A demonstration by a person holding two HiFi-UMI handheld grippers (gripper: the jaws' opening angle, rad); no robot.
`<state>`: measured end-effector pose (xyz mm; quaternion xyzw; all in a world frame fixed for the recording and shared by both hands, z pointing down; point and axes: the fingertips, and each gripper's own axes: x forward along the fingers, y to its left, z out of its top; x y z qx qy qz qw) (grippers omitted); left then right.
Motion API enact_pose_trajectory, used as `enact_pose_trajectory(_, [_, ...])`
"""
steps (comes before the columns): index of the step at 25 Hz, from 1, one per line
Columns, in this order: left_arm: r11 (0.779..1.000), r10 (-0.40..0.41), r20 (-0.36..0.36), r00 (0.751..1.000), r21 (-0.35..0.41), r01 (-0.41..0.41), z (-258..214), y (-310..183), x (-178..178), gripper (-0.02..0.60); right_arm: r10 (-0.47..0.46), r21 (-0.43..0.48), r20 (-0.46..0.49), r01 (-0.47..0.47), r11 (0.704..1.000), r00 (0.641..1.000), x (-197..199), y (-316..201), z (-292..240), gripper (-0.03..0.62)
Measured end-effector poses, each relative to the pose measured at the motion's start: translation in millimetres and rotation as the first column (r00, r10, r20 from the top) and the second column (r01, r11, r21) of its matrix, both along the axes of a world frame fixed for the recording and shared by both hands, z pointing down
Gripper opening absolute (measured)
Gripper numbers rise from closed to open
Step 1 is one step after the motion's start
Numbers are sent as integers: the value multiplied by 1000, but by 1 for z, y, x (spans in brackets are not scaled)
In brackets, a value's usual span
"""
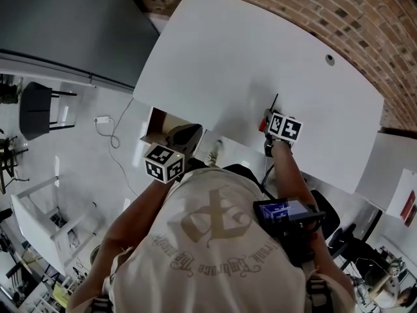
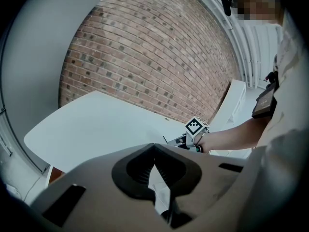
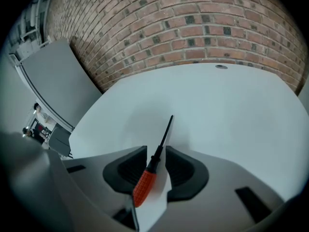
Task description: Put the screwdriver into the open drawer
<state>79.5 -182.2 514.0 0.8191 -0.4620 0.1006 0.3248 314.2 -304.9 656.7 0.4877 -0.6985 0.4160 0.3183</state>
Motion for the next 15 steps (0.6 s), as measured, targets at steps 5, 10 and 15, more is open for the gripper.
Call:
enact_pose_trajectory(5, [1000,-20,17,1000,5,20,-4,-1,-5,20,-31,-15,-55,30,999,998,0,-1,7,124])
enact_pose_trajectory(10, [999,-50,24,998,8,50,-9,3,-14,20,-5,-42,42,7,999,999,-11,1,9,71])
enact_pose_trajectory(15, [998,-61,27,998,9,61,-10,8,-21,20,-12,-36,76,15,999,997,-14,2,4,67])
